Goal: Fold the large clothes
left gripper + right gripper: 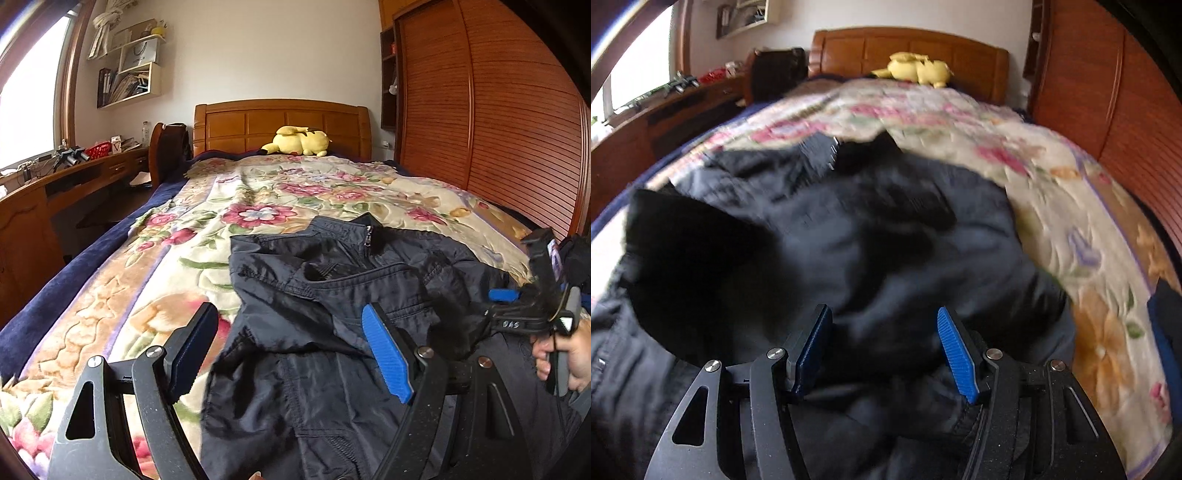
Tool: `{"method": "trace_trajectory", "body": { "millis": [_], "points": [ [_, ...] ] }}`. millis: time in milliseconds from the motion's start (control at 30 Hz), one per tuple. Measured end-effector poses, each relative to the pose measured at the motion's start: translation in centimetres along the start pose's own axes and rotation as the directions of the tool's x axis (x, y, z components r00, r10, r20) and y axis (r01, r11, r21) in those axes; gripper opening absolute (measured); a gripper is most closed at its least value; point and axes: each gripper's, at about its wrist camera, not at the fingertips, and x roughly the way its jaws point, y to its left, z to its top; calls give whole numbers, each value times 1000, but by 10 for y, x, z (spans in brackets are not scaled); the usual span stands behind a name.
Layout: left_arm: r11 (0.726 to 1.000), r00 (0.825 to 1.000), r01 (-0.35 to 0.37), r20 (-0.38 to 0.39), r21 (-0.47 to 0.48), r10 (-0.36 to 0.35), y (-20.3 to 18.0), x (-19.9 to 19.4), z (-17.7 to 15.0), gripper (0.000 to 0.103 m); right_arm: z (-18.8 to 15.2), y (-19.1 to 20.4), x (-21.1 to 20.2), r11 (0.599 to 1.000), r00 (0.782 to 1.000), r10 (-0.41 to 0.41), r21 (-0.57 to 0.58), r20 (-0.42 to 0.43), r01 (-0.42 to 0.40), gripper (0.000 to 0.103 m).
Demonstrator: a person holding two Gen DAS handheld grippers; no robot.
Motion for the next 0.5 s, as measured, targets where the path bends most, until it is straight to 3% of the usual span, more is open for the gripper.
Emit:
{"method": "trace_trajectory", "body": {
  "millis": [200,500],
  "points": [
    [999,1000,-20,-7,31,20,-16,8,2,81,5,2,14,999,998,49,20,-49,-48,61],
    [998,999,-32,-5,53,33,-33,14,4,81,-9,-6,-13,999,999,54,0,-4,-54,61]
  ]
}}
